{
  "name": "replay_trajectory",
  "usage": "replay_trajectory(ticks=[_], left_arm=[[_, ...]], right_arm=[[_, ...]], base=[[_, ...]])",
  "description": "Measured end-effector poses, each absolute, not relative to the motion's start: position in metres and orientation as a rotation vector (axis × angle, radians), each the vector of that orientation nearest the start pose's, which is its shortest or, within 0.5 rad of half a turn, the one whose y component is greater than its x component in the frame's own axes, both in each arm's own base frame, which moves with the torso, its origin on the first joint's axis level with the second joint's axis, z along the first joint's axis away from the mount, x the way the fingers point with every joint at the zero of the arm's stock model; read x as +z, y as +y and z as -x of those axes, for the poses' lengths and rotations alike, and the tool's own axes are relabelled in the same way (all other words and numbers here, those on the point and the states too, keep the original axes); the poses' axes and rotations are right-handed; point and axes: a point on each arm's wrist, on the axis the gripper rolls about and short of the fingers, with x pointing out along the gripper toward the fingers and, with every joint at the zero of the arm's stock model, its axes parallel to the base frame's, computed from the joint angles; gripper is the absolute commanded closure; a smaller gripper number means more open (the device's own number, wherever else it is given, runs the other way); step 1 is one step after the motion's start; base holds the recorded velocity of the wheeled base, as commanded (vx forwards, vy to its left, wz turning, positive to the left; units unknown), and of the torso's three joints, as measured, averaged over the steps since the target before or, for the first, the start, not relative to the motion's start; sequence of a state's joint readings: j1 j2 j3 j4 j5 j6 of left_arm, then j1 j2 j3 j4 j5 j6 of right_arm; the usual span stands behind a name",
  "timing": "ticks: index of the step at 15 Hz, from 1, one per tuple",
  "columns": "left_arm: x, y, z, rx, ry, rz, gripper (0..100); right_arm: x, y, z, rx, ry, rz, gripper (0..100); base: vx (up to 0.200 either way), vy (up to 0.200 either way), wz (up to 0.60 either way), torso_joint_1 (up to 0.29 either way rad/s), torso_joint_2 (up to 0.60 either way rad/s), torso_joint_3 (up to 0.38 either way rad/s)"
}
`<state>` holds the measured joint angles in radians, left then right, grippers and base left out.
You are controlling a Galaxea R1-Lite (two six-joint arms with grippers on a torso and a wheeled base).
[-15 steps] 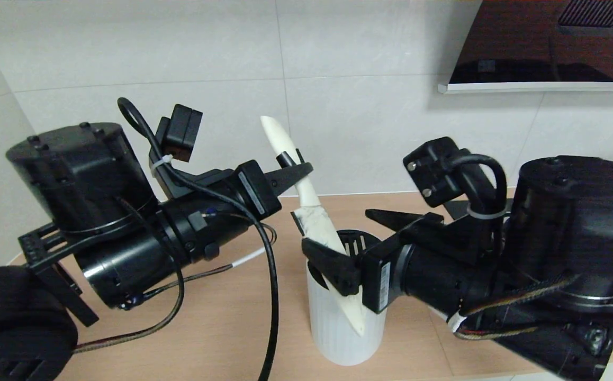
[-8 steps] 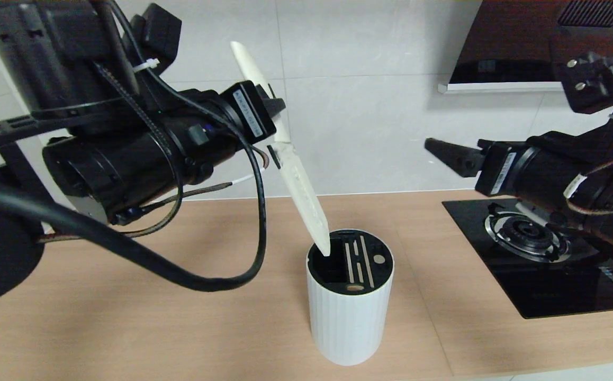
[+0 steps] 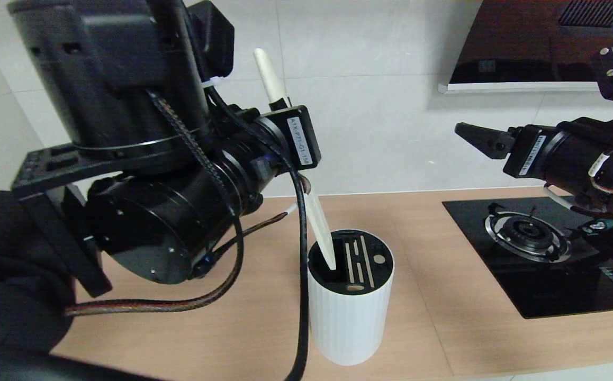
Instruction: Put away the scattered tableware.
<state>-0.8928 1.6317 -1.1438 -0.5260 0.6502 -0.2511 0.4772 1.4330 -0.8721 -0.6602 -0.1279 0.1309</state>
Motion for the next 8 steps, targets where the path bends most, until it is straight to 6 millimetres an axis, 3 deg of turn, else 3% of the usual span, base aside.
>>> replay_trajectory(ticks=[8], left_arm=[[0.244, -0.26, -0.218, -0.258, -0.007, 0.21, 100]], right_arm=[[0.273, 0.114, -0.227, 0.351, -0.052, -0.152, 0]], base=[[0.0, 0.0, 0.0, 0.0, 0.0, 0.0]])
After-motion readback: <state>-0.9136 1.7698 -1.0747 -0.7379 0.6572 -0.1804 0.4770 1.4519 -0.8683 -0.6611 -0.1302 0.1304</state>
